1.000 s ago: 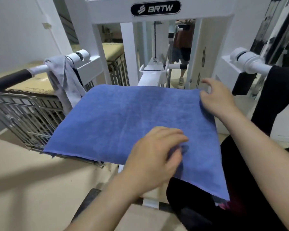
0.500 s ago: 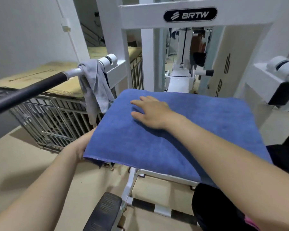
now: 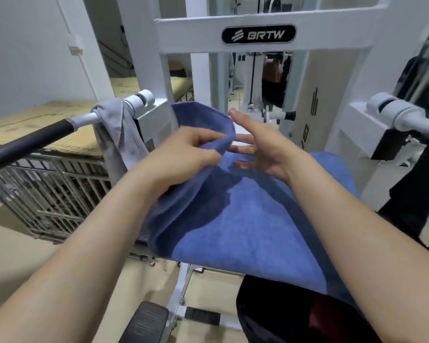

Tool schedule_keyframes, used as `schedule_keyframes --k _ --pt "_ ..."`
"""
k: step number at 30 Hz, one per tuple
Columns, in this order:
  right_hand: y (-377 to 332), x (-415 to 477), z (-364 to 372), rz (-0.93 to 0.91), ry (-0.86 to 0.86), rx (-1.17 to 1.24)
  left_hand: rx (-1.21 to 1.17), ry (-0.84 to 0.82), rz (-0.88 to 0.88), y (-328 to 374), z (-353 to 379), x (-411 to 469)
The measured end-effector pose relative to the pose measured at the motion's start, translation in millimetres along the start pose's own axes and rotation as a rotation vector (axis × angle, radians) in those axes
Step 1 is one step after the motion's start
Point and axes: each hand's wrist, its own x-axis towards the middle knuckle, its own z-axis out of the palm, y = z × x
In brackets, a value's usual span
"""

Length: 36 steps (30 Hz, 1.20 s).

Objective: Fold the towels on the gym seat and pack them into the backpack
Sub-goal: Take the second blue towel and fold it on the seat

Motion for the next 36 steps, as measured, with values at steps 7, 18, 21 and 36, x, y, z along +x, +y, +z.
schedule_keyframes --k 7,18,21,36 --pt "35.1 -25.7 -97.3 -0.082 0.498 -0.716 -0.118 -0.616 0.067 35.6 107.5 -15.5" --pt "55.3 -13.2 -127.6 -0.153 0.668 -1.185 0.432 0.136 -0.104 -54.2 71.8 43.5" --pt "47.8 -6.3 -115.7 -0.182 0.653 -1.157 0.376 0.226 0.057 -53.0 74.8 38.9" --pt "32.9 89.9 29.8 -0.238 0.443 -0.841 0.765 0.319 0.002 -113.9 -31.4 26.9"
